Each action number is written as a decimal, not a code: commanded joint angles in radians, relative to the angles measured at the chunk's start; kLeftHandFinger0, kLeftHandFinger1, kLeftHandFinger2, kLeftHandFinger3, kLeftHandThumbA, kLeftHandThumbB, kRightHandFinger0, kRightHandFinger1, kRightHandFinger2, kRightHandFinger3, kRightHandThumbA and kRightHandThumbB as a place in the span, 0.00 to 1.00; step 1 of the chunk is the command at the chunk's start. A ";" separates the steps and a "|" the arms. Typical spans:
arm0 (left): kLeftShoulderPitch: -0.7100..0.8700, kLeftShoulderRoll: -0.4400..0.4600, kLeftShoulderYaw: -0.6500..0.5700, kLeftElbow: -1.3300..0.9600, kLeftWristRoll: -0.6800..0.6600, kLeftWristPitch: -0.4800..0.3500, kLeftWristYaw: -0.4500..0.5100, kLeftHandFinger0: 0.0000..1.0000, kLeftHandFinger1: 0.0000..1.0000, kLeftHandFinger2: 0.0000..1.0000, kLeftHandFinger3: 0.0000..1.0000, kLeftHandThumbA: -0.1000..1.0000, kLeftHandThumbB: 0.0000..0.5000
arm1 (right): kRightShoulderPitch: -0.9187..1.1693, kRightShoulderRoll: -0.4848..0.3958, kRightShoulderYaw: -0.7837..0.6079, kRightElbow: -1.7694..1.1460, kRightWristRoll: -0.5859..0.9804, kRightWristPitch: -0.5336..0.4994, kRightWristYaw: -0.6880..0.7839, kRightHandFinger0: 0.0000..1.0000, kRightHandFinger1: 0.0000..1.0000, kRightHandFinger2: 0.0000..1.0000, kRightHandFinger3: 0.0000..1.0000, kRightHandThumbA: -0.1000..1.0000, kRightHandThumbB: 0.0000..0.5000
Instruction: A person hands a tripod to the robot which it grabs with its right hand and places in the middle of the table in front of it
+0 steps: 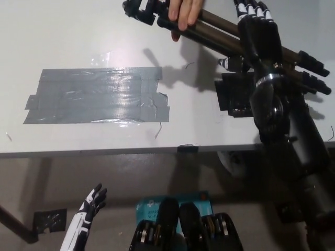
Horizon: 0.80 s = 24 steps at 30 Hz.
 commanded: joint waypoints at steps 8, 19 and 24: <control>-0.011 0.009 0.000 -0.022 0.002 -0.039 -0.010 1.00 1.00 1.00 1.00 1.00 0.55 | -0.205 -0.044 0.032 0.227 0.108 -0.018 0.048 0.96 0.90 0.87 0.93 0.31 0.70; -0.017 0.007 -0.003 -0.018 0.006 -0.034 -0.010 1.00 1.00 1.00 1.00 1.00 0.55 | -0.152 -0.039 0.015 0.257 0.104 -0.234 -0.386 0.01 0.54 0.83 0.98 0.00 0.31; -0.006 0.009 -0.005 -0.014 0.013 -0.030 -0.010 1.00 1.00 1.00 1.00 1.00 0.56 | -0.135 -0.043 0.020 0.240 0.110 -0.261 -0.415 0.06 0.60 0.87 0.98 0.00 0.31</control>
